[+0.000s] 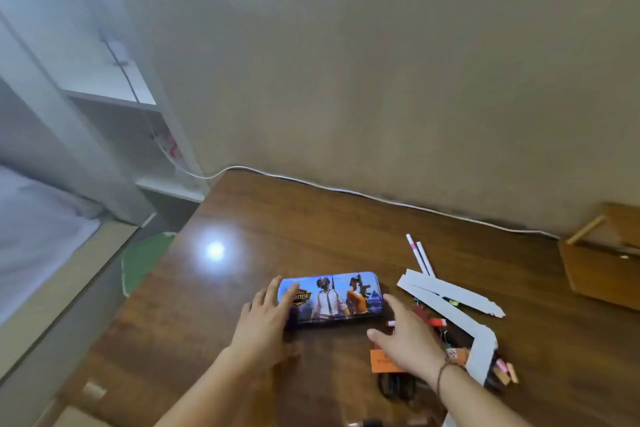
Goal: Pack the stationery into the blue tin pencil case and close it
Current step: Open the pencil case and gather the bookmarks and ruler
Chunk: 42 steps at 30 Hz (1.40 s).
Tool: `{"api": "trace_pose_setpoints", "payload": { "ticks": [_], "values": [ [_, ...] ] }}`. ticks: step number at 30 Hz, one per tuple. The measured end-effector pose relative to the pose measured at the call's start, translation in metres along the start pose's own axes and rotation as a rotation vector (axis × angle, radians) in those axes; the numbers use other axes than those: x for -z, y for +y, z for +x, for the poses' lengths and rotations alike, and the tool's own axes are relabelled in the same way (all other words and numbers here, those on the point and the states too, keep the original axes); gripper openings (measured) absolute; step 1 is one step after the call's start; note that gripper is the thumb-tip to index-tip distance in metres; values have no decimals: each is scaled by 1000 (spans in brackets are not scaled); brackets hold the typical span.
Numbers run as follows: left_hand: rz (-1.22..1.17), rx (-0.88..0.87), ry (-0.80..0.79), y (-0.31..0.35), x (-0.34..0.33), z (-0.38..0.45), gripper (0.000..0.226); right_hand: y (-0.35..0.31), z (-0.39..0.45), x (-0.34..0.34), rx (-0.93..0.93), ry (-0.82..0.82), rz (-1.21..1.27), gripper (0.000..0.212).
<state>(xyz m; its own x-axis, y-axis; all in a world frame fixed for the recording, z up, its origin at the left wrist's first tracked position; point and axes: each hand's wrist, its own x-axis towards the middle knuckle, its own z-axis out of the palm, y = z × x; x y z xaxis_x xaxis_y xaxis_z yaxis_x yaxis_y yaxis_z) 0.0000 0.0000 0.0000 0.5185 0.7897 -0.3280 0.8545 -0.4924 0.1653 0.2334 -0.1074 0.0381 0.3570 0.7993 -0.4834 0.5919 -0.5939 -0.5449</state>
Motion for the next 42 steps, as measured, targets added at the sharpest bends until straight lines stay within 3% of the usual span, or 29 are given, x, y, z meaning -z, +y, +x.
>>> {"api": "trace_pose_setpoints", "payload": {
  "ticks": [7,13,15,20,25,28,32,38,42],
  "values": [
    [-13,-88,123,-26,-19,20,78,5,17,-19,-110,-35,171,83],
    [32,-323,291,-54,-20,31,61,12,23,-25,-150,-26,328,88],
    [-71,-330,308,-60,-17,32,58,15,26,-26,-165,-15,335,84],
    [-785,-33,277,-46,3,46,42,14,40,-23,-186,68,248,51],
    [-1024,159,344,-36,-1,69,40,4,65,-16,-142,139,75,20],
    [-908,169,416,-33,-6,77,26,1,77,-17,-101,179,-8,8],
    [-700,202,500,-43,-16,81,18,0,85,-19,-33,208,-85,10],
    [-470,259,708,-45,-42,77,19,-1,93,-27,78,284,-269,20],
    [-457,332,792,-49,-58,75,20,0,96,-33,158,305,-403,18]
  ]
}}
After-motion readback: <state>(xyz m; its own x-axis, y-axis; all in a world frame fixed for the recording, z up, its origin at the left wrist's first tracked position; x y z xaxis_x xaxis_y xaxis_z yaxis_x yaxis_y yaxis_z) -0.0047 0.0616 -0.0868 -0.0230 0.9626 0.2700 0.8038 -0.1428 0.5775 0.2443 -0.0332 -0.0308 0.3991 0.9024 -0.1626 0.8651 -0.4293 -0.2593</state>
